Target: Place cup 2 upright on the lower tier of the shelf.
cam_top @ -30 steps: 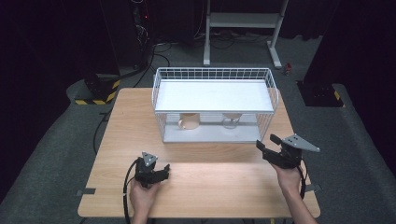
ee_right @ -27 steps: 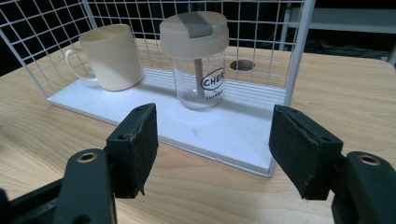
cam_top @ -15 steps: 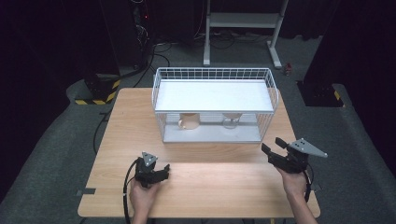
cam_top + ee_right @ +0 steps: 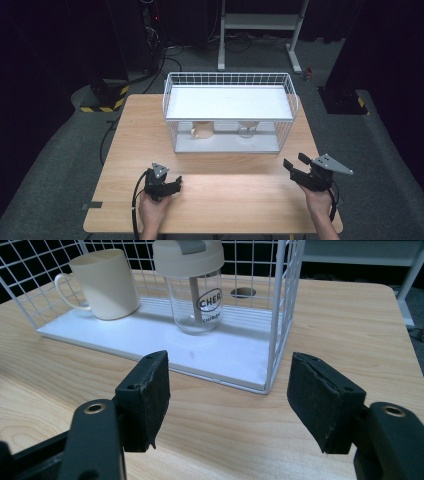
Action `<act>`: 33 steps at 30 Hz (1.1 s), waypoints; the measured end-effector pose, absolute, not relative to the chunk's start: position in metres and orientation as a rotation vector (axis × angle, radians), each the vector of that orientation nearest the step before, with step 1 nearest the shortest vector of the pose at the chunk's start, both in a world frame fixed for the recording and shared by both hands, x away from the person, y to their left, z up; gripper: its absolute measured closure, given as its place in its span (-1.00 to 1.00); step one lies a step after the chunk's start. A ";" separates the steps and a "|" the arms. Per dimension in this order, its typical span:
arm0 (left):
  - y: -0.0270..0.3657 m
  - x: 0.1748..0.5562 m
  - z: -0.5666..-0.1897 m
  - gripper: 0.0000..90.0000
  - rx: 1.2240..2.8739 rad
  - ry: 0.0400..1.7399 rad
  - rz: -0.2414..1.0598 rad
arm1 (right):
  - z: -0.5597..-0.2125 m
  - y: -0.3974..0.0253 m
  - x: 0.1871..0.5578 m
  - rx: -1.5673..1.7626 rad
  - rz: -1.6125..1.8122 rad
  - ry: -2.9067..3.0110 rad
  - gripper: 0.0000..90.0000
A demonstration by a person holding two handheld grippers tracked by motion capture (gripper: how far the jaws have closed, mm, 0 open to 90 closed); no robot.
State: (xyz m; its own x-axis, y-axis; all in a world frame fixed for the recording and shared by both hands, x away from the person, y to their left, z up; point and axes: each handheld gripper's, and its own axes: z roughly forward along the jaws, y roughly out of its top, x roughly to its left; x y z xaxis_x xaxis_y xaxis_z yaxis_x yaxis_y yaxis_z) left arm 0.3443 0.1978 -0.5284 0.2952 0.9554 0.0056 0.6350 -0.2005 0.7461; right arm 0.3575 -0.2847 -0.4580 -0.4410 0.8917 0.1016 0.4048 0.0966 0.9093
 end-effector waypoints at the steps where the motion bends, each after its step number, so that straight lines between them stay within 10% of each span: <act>1: 0.198 0.344 -0.528 -0.50 1.925 1.417 0.641 | -0.459 -0.285 0.357 1.271 1.314 1.898 -0.25; 33: 0.198 0.344 -0.528 -0.50 1.926 1.416 0.641 | -0.507 -0.281 0.344 1.262 1.077 1.991 -0.25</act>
State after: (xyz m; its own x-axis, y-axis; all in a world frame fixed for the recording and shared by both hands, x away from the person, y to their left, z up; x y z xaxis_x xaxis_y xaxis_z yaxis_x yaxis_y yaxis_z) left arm 0.3442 0.1978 -0.5284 0.2952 0.9554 0.0060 0.6351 -0.2009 0.7459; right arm 0.3437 -0.2807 -0.5074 -0.4131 0.9103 -0.0268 0.4760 0.2409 0.8458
